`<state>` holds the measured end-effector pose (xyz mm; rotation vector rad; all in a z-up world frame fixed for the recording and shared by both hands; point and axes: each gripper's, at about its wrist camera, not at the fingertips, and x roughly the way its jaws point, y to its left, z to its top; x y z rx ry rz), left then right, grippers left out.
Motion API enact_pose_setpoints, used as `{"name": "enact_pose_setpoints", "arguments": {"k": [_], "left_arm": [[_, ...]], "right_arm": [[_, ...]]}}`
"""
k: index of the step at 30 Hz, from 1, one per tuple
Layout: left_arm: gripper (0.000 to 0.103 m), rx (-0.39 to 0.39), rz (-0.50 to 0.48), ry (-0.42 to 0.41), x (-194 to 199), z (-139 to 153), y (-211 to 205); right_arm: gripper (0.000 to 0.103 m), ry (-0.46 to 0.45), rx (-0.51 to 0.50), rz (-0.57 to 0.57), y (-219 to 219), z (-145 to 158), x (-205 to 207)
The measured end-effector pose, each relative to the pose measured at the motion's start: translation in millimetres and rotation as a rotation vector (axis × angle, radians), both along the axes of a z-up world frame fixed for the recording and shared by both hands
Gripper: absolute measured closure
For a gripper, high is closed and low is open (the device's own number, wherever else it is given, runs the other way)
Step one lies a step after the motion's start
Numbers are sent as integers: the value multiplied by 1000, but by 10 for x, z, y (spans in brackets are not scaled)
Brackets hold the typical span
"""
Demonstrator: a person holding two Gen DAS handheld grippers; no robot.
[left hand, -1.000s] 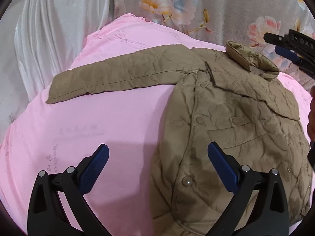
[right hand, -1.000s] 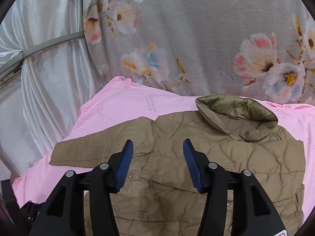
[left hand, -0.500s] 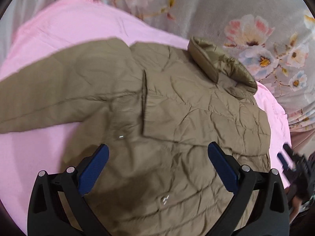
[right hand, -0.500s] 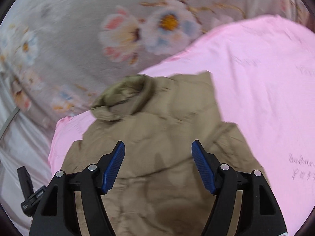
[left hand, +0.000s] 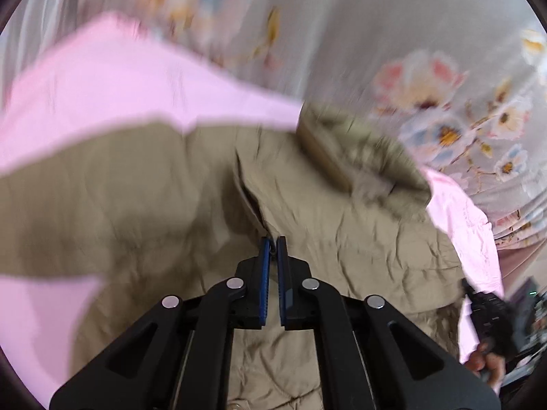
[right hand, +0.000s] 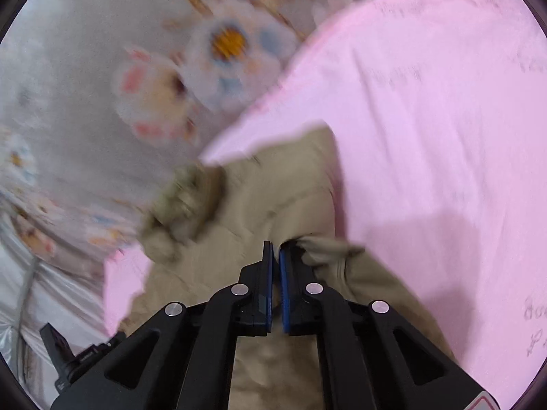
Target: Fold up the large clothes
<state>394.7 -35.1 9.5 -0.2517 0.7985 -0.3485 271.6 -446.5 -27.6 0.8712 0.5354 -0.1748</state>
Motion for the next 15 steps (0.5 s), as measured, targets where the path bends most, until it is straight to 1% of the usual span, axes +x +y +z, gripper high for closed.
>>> {"name": "enact_pose_setpoints", "arguments": {"k": [1, 2, 3, 4, 5, 6, 7, 8, 9, 10, 11, 15], "left_arm": [[100, 0, 0, -28, -30, 55, 31], [100, 9, 3, -51, -56, 84, 61], [100, 25, -2, -57, -63, 59, 75], [100, 55, -8, -46, -45, -60, 65], [100, 96, -8, -25, -28, -218, 38], [100, 134, -9, 1, -7, -382, 7], [100, 154, -9, 18, 13, -483, -28], [100, 184, -9, 50, 15, -707, -46], [100, 186, -13, 62, 19, -811, -61], [100, 182, -8, 58, -12, -828, -41], [100, 185, -6, 48, -35, -805, -35], [100, 241, -5, 33, -87, -829, -68]], "right_arm": [[99, -62, -37, -17, 12, 157, -109], [99, -91, -57, -20, 19, 225, -174], [99, -97, -84, -22, 33, 252, -217], [100, -67, -123, -19, 58, 225, -216], [100, -19, -163, -6, 89, 159, -176], [100, 55, -203, 5, 126, 37, -113], [100, 111, -223, 12, 153, -65, -57], [100, 175, -240, 21, 171, -206, -9], [100, 214, -239, 23, 170, -314, 11], [100, 234, -220, 31, 166, -388, 25], [100, 248, -228, 34, 167, -407, 14], [100, 316, -316, 52, 257, -403, 68]]}}
